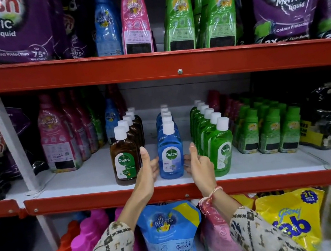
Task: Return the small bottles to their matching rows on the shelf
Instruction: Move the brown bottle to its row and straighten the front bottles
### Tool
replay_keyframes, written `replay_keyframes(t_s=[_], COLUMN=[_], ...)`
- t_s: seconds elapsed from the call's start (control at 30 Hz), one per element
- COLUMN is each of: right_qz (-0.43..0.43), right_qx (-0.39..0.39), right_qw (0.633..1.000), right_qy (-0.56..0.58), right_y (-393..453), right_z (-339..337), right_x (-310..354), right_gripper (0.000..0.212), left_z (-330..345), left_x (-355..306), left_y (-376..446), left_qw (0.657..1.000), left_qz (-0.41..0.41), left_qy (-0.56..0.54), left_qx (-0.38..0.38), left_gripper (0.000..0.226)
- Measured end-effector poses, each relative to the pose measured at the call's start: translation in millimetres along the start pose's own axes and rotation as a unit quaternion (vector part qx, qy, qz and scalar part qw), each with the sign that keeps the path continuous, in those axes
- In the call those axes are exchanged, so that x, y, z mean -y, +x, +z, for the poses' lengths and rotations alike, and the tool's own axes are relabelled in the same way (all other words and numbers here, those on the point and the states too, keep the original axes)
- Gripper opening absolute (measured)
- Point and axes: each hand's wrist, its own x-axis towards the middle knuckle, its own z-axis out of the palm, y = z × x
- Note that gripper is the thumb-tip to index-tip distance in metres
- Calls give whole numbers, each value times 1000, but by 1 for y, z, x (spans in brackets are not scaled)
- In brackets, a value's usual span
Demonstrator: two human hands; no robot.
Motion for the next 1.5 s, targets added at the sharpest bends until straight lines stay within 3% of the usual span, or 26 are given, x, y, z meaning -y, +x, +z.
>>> replay_keyframes(t_s=[0.07, 0.23, 0.37, 0.5, 0.6, 0.7, 0.8, 0.9, 0.97, 1.07, 1.13, 1.27, 1.37, 1.5], right_qz=[-3, 7, 6, -5, -8, -21, -1, -11, -18, 6, 42, 66, 52, 42], right_qx=[-3, 1, 14, 33, 40, 31, 7, -68, -129, -176, -150, -74, -58, -78], right_qw=[1000, 1000, 1000, 999, 999, 999, 999, 995, 988, 984, 988, 995, 997, 996], right_qy=[-1, 17, 27, 10, -1, -9, 34, 76, 79, 33, 4, -4, -6, -14], right_y=[0, 0, 0, -2, -6, -11, -16, -16, -11, 11, 24, 45, 64, 52], right_z=[-1, -4, -5, -6, -11, -23, -45, -72, -87, -105, -113, -118, -120, -123], right_x=[0, 0, 0, 2, 8, 12, 12, 10, 7, 3, 4, -11, -50, -37], right_gripper=[66, 72, 99, 105, 101, 77, 45, 44, 46, 49, 56, 109, 126, 124], left_z=[1, 4, 4, 3, 3, 1, 1, 8, 19, 44, 65, 102, 115, 117], left_x=[1, 2, 3, 2, 5, 14, 16, 19, 16, 12, 8, 0, -1, -2], left_y=[0, 1, -2, -2, -6, -5, -11, -22, -32, -28, -22, -18, -15, -6], left_qw=[1000, 1000, 999, 999, 999, 998, 996, 977, 965, 987, 998, 992, 989, 995], left_qz=[2, 17, 19, 15, 34, 42, 58, 130, 176, 135, 67, 0, -10, -34], left_qy=[0, 3, 10, 16, 9, 9, 15, 33, 1, -20, -11, 52, 81, 22], left_qx=[-3, -24, -33, -25, -27, -41, -70, -168, -192, -83, 13, 114, 121, 95], left_gripper=[82, 81, 83, 94, 122, 132, 118, 84, 71, 66, 78, 115, 130, 109])
